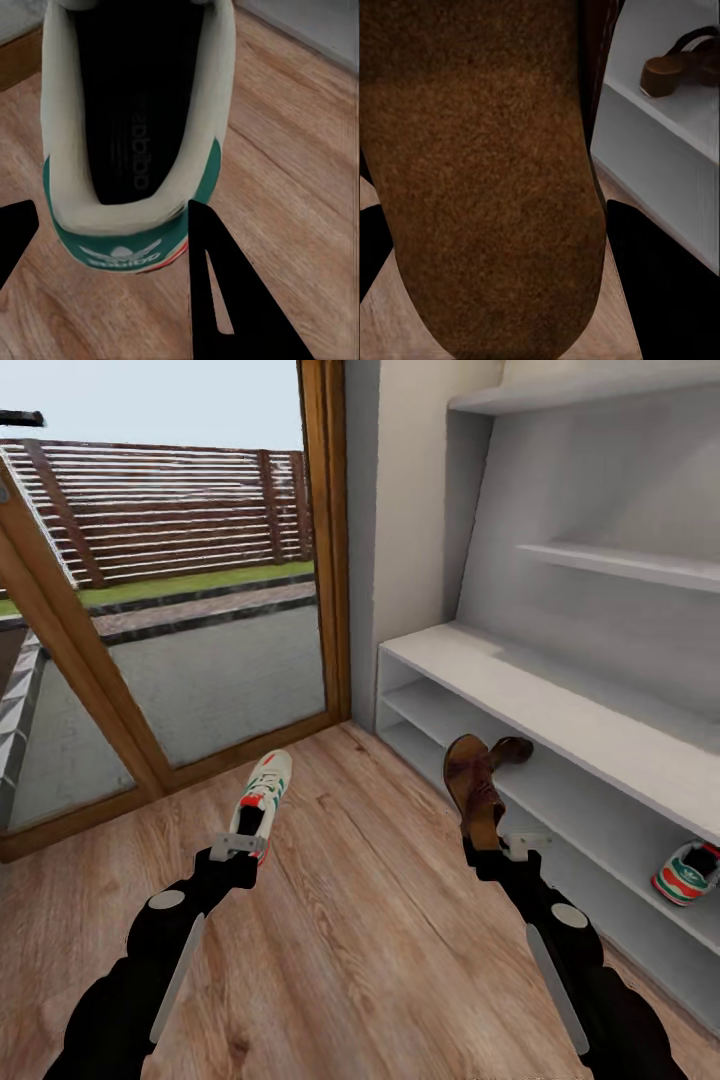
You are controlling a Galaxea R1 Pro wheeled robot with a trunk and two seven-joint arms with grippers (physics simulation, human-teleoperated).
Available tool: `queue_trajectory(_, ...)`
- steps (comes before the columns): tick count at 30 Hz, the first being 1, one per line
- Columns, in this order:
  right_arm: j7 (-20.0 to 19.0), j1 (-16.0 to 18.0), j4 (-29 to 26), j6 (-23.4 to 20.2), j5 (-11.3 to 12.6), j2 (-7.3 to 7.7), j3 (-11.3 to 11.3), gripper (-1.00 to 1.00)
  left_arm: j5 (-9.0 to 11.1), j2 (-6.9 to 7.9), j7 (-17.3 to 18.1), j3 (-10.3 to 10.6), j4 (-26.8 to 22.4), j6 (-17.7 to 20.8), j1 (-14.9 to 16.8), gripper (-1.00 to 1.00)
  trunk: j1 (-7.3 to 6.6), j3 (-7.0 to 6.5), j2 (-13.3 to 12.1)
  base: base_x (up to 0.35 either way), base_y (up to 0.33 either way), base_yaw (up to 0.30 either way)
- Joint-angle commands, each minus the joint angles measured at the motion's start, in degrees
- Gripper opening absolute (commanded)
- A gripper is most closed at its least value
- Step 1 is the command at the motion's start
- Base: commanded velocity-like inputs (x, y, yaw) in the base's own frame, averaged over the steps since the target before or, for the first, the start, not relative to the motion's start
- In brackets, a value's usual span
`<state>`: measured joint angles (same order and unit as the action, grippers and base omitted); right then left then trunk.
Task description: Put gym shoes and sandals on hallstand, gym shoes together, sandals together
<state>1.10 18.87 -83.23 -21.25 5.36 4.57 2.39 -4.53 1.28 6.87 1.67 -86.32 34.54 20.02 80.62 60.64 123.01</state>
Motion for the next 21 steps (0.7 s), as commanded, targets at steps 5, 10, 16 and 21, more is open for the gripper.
queue_trajectory(5,0.13,-3.08,-0.15,-0.09,0.53,0.08,0.07,-1.0,-0.48,0.04,0.42,0.07,-0.15,0.26,0.02,-1.0,-0.01,-0.15,0.02,0.0,0.0,-0.264)
queue_trajectory(10,0.16,-5.14,-0.1,0.87,0.53,0.08,0.07,-1.0,-0.48,0.04,0.43,0.06,-0.16,0.26,0.02,-1.0,-0.01,-0.37,0.02,0.0,0.0,-0.257)
queue_trajectory(16,0.19,-5.33,0.02,0.95,0.53,0.08,0.09,-1.0,-0.48,0.02,0.1,0.0,-0.08,0.26,0.02,-1.0,-0.01,-0.59,0.02,0.0,0.0,-0.219)
queue_trajectory(21,0.17,-5.33,0.31,0.95,0.53,0.02,0.15,-1.0,-0.48,-0.04,0.08,0.0,-0.08,0.26,0.0,-1.0,-0.01,-0.76,0.02,0.0,0.0,-0.179)
